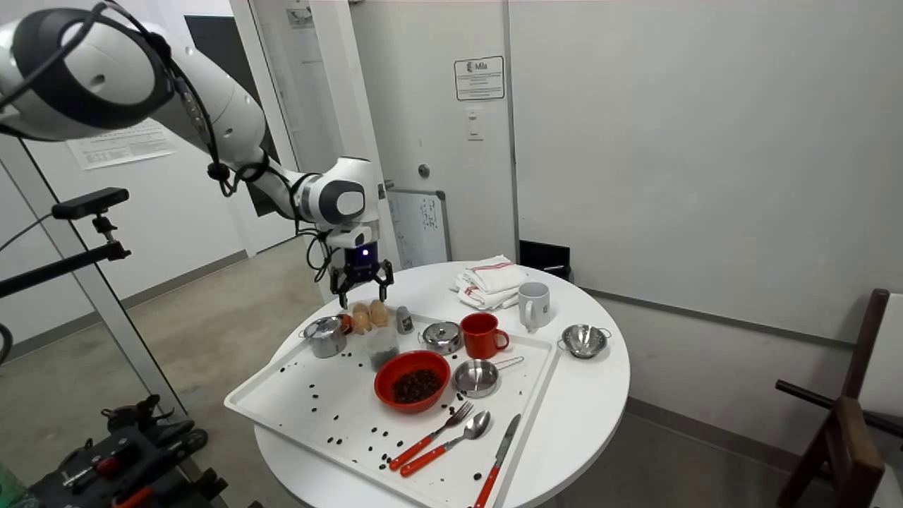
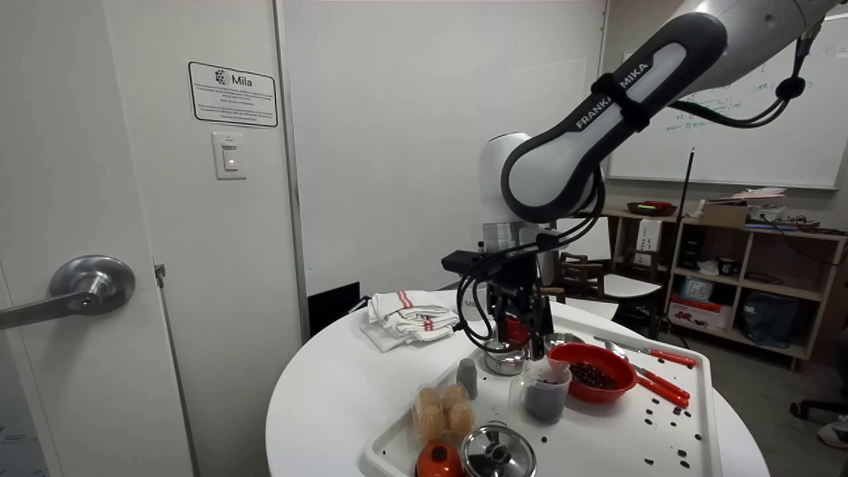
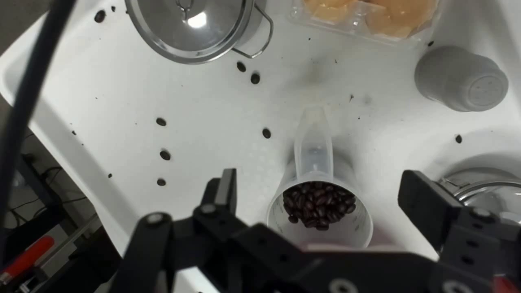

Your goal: Move some of the objects from the measuring cup slightly into the red bowl

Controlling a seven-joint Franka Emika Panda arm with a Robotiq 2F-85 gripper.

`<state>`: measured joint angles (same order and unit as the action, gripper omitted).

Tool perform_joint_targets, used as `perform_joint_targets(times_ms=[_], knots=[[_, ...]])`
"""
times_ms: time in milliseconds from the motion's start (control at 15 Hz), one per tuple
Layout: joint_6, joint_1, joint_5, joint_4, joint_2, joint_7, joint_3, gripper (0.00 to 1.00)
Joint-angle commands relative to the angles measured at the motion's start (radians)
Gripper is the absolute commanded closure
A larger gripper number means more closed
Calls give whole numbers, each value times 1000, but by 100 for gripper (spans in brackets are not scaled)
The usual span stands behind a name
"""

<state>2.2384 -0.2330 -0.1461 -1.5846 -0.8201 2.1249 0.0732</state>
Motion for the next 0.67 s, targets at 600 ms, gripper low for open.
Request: perform_joint_targets(times_ms=[600], knots=[[-155,89,-29,192,-166,-86,-73,0]])
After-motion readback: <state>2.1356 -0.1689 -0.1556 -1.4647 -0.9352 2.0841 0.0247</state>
